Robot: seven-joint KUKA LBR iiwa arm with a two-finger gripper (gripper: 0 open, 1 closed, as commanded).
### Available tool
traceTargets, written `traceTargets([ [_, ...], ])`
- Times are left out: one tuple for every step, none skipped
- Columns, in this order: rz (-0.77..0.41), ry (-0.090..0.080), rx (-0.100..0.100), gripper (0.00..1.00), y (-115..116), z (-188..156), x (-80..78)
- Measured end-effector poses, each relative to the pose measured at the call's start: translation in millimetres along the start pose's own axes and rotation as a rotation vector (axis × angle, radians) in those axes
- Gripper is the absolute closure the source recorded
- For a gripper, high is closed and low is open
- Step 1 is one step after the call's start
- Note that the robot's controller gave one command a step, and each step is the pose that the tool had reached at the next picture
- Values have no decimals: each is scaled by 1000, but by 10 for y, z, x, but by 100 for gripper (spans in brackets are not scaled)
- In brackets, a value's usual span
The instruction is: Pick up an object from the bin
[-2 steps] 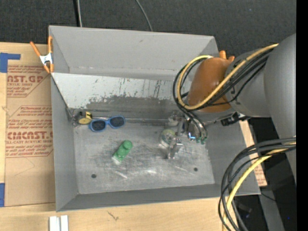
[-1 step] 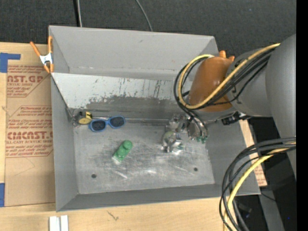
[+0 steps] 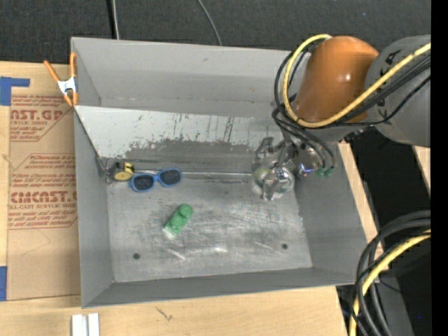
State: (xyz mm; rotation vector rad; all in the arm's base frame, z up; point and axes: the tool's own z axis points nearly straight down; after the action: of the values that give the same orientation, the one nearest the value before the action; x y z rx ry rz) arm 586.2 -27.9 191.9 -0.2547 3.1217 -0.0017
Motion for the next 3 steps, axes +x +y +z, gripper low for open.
traceTargets([
  [-20, -3, 2, 100, -128, -1766, 176],
  [-21, 5, -1, 0, -123, -1716, 182],
  [-11, 17, -5, 0, -225, 38, 800],
])
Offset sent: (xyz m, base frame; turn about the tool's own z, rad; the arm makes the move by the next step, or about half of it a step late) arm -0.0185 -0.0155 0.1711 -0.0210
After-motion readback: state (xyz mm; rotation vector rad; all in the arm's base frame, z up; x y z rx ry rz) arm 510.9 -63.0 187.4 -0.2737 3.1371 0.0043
